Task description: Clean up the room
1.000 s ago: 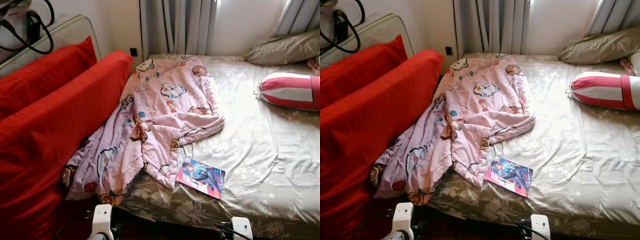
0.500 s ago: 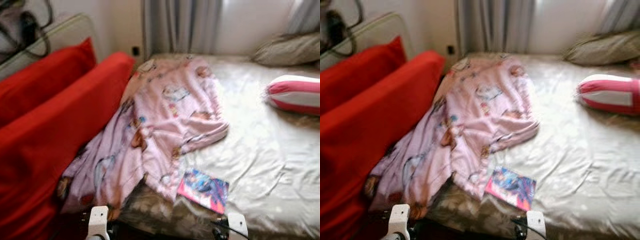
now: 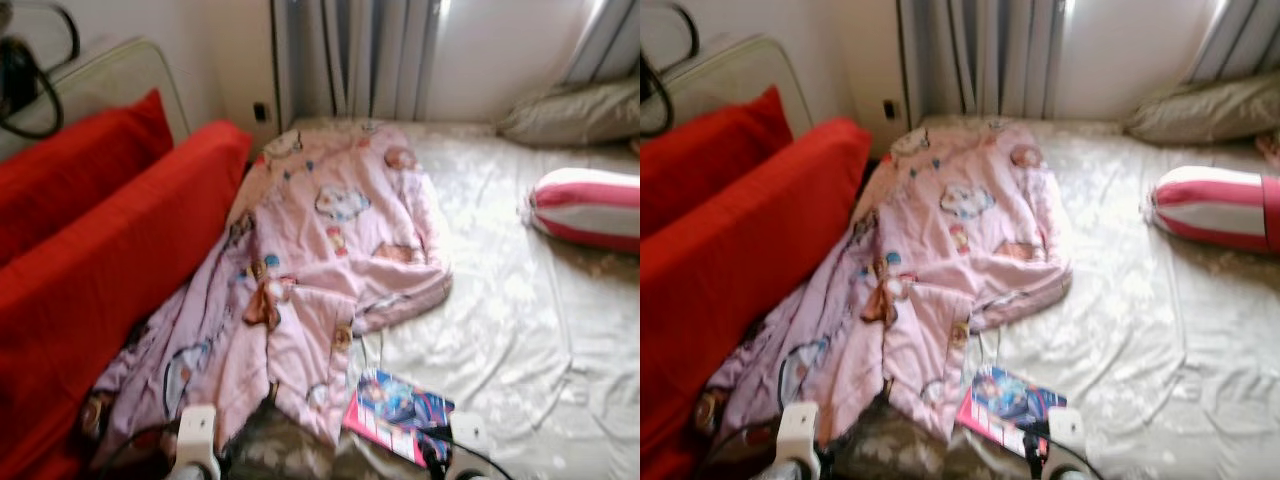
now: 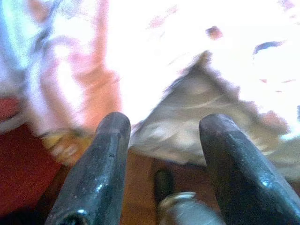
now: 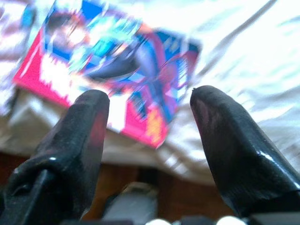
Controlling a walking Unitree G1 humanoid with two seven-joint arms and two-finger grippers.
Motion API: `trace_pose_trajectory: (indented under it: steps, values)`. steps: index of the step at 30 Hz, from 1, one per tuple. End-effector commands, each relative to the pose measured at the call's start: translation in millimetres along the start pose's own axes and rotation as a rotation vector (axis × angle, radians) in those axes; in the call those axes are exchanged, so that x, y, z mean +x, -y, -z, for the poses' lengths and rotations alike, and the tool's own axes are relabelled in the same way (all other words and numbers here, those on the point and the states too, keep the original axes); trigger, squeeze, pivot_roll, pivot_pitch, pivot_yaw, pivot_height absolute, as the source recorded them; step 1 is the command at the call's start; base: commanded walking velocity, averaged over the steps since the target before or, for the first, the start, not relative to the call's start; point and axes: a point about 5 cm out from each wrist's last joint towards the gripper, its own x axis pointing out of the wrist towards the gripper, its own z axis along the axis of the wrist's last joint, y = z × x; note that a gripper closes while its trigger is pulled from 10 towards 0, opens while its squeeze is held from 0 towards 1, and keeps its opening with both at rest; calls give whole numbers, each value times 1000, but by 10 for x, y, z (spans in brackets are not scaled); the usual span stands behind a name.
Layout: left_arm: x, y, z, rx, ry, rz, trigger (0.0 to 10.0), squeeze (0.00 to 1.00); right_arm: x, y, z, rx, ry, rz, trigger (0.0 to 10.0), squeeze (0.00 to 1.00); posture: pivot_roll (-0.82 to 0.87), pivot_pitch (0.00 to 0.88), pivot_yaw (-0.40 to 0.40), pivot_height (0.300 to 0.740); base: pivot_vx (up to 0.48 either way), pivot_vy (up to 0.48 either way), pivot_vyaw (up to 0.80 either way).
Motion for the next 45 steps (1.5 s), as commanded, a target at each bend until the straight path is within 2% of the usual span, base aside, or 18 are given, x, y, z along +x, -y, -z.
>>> trace_pose_trajectory:
  steps: [1, 4, 5, 7, 9, 11, 13, 16, 22, 26, 32, 36, 40, 45]
  values:
    - [-51, -61, 109, -13, -10, -8, 10000, 0, 16, -55, -77, 3, 51, -27, 10000, 0, 40, 34, 12, 740, 0, 0, 0]
    - [-57, -52, 78, -26, 38, 4, 10000, 0, 39, -59, -267, 36, 158, -36, 10000, 0, 37, 34, 12, 740, 0, 0, 0]
    - [-25, -41, -57, -24, 93, 14, 10000, 0, 40, -61, -298, 43, 178, -41, 10000, 0, 34, 33, 12, 740, 0, 0, 0]
    - [40, -4, -557, -14, 298, 43, 10000, 0, 46, -101, -405, 32, 241, -72, 10000, 0, 24, 30, 13, 740, 0, 0, 0]
    - [3, 18, -729, -4, 421, 48, 10000, 0, 41, -184, -561, 24, 342, -113, 10000, 0, 29, 25, 9, 740, 0, 0, 0]
    - [-8, 29, -757, 5, 444, 52, 10000, 0, 38, -201, -587, 24, 361, -118, 10000, 0, 28, 22, 8, 740, 0, 0, 0]
    - [-56, 45, -865, -10, 528, 54, 10000, 0, 9, -286, -674, 11, 445, -133, 10000, 0, 26, 12, 7, 740, 0, 0, 0]
    - [-104, 30, -871, 12, 565, 65, 10000, 0, -33, -336, -731, 21, 519, -142, 10000, 0, 25, 2, 11, 740, 0, 0, 0]
    - [-198, -48, -922, 43, 624, 76, 10000, 0, -110, -308, -788, 4, 605, -139, 10000, 0, 19, 0, 10, 740, 0, 0, 0]
    - [-155, -26, -996, 38, 627, 74, 10000, 0, -102, -298, -720, -34, 568, -133, 10000, 0, 25, 0, 5, 740, 0, 0, 0]
    - [-145, 71, -1075, 35, 643, 97, 10000, 0, -82, -268, -749, -30, 558, -95, 10000, 0, 16, 0, 5, 740, 0, 0, 0]
    - [-161, 116, -1107, 34, 654, 113, 10000, 0, -68, -206, -782, -9, 546, -41, 10000, 0, 17, 0, 6, 711, 0, 0, 0]
    - [-158, 96, -1128, 50, 646, 114, 10000, 0, -79, -256, -806, -40, 552, -65, 10000, 0, 23, 0, -2, 681, 0, 0, 0]
    - [-172, 58, -1144, 54, 651, 106, 10000, 0, -98, -293, -839, -28, 581, -73, 10000, 0, 25, 1, 1, 651, 0, 0, 0]
